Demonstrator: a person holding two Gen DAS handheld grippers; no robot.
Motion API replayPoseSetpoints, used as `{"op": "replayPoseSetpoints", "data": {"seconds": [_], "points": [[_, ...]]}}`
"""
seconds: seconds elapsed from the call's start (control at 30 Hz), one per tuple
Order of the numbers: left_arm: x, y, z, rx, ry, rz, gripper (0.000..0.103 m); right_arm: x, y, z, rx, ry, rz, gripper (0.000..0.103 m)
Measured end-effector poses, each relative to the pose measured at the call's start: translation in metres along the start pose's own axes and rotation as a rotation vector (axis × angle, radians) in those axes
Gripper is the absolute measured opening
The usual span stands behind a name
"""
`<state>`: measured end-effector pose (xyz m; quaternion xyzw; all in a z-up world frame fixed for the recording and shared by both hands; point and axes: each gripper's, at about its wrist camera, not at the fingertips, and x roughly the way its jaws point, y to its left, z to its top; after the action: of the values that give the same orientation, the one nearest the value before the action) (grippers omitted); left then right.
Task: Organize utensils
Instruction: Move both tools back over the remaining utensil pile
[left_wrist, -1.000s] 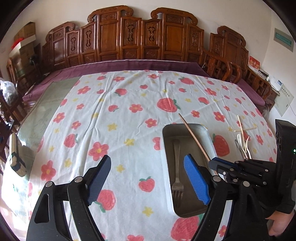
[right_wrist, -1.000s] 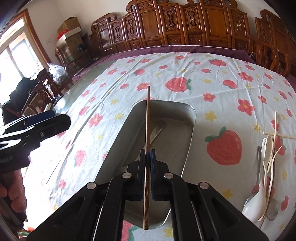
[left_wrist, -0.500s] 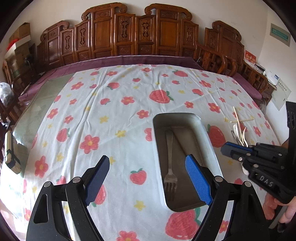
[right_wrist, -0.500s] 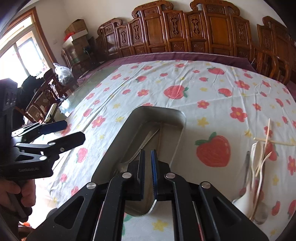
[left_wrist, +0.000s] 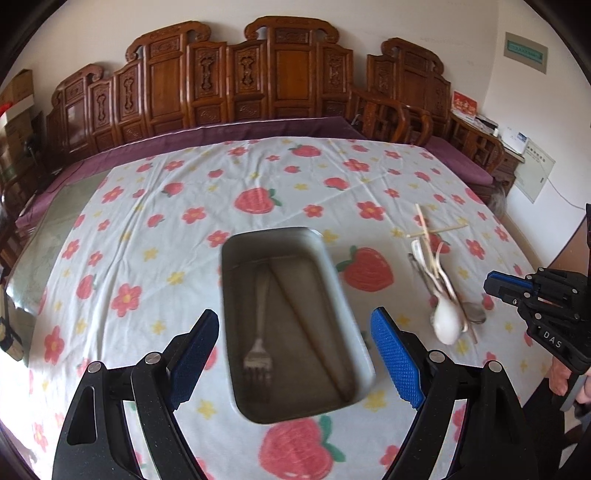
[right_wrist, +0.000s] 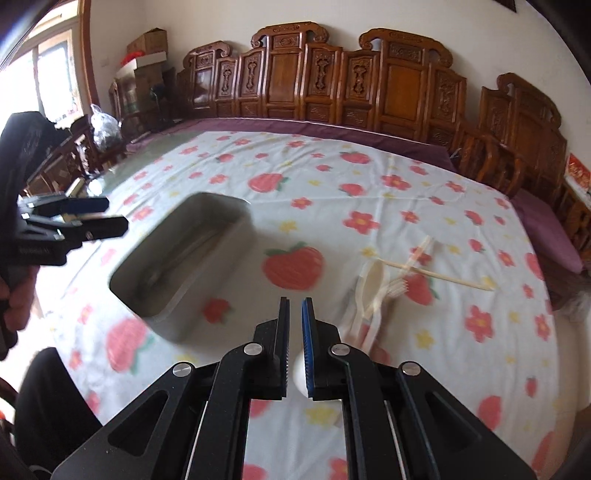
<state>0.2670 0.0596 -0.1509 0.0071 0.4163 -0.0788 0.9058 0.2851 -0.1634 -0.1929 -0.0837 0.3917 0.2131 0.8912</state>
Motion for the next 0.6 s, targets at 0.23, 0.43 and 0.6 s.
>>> {"op": "replayPoseSetpoints", "data": {"seconds": [0.23,0.43,0.6], "points": [[0.011,-0.053,-0.001,0.03,0.005,-0.062,0.081,-0.008,-0.041,-0.04,0.045,0.026,-0.034,0.019],[0.032,-0.096,-0.006,0.07,0.047,-0.089,0.081,-0.011,-0.059,-0.058,0.088,0.029,-0.017,0.019],[0.051,-0.116,-0.012,0.083,0.088,-0.089,0.081,-0.01,-0.075,-0.071,0.129,0.035,-0.013,0.019]]}}
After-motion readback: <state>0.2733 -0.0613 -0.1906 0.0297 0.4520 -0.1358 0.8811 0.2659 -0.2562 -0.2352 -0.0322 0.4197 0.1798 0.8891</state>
